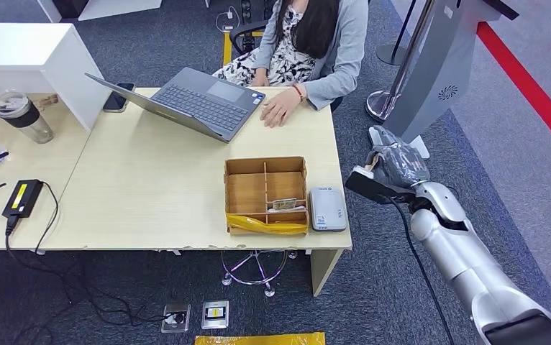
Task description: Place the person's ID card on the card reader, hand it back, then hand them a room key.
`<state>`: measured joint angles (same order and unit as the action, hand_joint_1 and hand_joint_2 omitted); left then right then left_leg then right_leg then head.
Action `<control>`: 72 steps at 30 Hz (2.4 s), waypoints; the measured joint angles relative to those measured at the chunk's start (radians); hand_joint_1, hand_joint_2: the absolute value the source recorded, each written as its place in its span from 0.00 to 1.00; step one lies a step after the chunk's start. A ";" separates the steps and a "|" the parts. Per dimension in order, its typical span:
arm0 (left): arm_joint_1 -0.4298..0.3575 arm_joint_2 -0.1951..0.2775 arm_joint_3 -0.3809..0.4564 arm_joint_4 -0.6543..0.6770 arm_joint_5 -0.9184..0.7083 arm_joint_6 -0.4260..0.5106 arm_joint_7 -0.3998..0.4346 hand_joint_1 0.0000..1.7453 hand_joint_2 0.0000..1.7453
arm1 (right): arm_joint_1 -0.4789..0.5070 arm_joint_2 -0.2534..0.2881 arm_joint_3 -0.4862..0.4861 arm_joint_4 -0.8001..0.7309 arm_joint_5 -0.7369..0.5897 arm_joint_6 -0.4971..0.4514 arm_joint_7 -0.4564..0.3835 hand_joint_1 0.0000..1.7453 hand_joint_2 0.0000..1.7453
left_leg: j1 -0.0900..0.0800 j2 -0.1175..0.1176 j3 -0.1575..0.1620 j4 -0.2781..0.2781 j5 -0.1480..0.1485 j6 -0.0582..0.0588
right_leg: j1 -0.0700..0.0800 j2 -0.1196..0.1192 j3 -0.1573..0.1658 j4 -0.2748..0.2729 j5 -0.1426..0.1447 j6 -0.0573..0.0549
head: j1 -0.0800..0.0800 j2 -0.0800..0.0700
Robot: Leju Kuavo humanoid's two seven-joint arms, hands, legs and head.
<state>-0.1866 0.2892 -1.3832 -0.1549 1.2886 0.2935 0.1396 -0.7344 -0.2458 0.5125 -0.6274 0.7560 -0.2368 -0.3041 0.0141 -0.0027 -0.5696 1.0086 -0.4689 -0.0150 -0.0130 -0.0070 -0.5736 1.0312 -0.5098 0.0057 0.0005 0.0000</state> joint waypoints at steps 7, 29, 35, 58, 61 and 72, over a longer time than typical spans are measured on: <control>0.000 0.000 0.000 0.000 -0.009 -0.004 0.000 0.00 0.00 | 0.043 -0.004 0.023 -0.072 -0.006 -0.009 0.030 1.00 1.00 | 0.000 0.000 0.000 0.000 0.000 0.000 | 0.000 0.000 0.000 0.000 0.000 0.000 | 0.000 0.000; 0.000 0.006 0.000 0.000 -0.019 -0.021 0.000 0.00 0.00 | 0.084 0.026 0.148 -0.085 -0.089 -0.073 0.025 1.00 1.00 | 0.000 0.000 0.000 0.000 0.000 0.000 | 0.000 0.001 0.000 0.000 0.000 0.000 | 0.000 0.000; 0.000 0.008 0.000 0.000 -0.025 -0.024 0.000 0.00 0.00 | 0.080 0.048 0.165 -0.042 -0.103 -0.096 0.026 1.00 1.00 | 0.000 0.000 0.000 0.000 0.000 0.000 | 0.000 0.001 0.000 0.000 0.000 0.000 | 0.000 0.000; -0.001 0.009 -0.002 0.000 -0.049 -0.041 -0.030 0.00 0.00 | 0.085 0.084 0.216 -0.015 -0.001 -0.085 0.078 1.00 1.00 | 0.000 0.001 0.000 0.000 0.000 0.000 | 0.000 0.001 0.000 0.000 0.000 0.000 | 0.000 0.000; -0.002 0.009 -0.002 0.000 -0.050 -0.046 -0.032 0.00 0.00 | 0.098 0.099 0.229 -0.037 0.003 -0.086 0.082 1.00 1.00 | 0.000 0.001 0.000 0.000 0.000 0.000 | 0.000 0.001 0.000 0.000 0.000 0.000 | 0.000 0.000; -0.002 0.009 -0.002 0.000 -0.049 -0.050 -0.028 0.00 0.00 | 0.108 0.138 0.263 -0.048 0.004 -0.080 0.085 1.00 1.00 | 0.000 0.001 0.000 0.000 0.000 0.000 | 0.000 0.001 0.000 0.000 0.000 0.000 | 0.000 0.000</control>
<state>-0.1888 0.2983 -1.3855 -0.1549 1.2398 0.2435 0.1118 -0.6267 -0.1078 0.7754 -0.6754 0.7599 -0.3163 -0.2193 0.0142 -0.0018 -0.5695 1.0084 -0.4689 -0.0150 -0.0129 -0.0056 -0.5738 1.0312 -0.5099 0.0056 0.0007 0.0000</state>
